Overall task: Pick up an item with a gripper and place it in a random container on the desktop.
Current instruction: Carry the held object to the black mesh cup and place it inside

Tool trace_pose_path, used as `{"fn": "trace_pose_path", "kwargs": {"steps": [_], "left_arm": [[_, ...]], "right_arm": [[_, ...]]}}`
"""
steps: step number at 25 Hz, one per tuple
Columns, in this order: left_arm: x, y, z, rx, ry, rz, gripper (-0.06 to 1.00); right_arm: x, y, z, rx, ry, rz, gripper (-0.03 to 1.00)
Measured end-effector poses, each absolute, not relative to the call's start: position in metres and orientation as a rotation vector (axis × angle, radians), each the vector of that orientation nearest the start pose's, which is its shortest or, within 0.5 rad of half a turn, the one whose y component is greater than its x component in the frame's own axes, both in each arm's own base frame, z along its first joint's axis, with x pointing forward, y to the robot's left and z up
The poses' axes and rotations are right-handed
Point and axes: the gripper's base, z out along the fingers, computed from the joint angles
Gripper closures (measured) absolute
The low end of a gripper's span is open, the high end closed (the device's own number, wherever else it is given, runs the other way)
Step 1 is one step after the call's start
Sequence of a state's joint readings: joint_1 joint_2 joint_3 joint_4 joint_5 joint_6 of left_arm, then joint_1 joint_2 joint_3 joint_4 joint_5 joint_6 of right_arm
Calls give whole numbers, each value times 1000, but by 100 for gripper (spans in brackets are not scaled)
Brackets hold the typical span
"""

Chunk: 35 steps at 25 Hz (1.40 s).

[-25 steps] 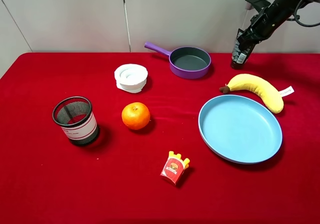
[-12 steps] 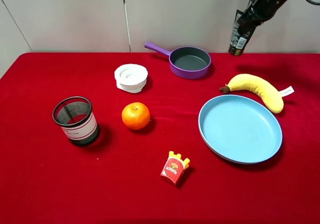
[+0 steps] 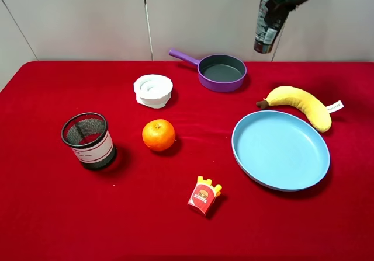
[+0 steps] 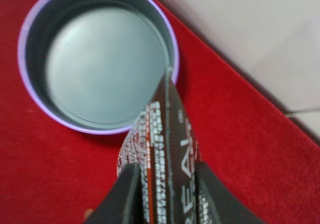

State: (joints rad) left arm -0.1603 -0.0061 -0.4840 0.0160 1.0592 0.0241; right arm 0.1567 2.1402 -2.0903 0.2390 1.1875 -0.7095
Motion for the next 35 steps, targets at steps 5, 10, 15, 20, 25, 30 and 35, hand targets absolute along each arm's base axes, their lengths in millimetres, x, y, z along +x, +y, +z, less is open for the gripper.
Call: {"fn": "trace_pose_path", "kwargs": {"steps": [5, 10, 15, 20, 25, 30, 35], "left_arm": [[-4, 2, 273, 188, 2045, -65, -5], [-4, 2, 273, 188, 2045, -65, -5], [-4, 2, 273, 188, 2045, -65, -5], [-4, 2, 273, 188, 2045, -65, -5], [-4, 2, 273, 188, 2045, -65, -5], [-4, 2, 273, 188, 2045, -65, -5], [-4, 2, 273, 188, 2045, -65, -5]], "right_arm": [[445, 123, 311, -1142, 2405, 161, 81], [429, 156, 322, -1223, 2352, 157, 81], [410, 193, 328, -1310, 2296, 184, 81], [393, 226, 328, -1385, 2260, 214, 81], [370, 259, 330, -1459, 2221, 252, 81], [346, 289, 331, -1532, 2182, 288, 81], [323, 315, 331, -1578, 2162, 325, 81]]}}
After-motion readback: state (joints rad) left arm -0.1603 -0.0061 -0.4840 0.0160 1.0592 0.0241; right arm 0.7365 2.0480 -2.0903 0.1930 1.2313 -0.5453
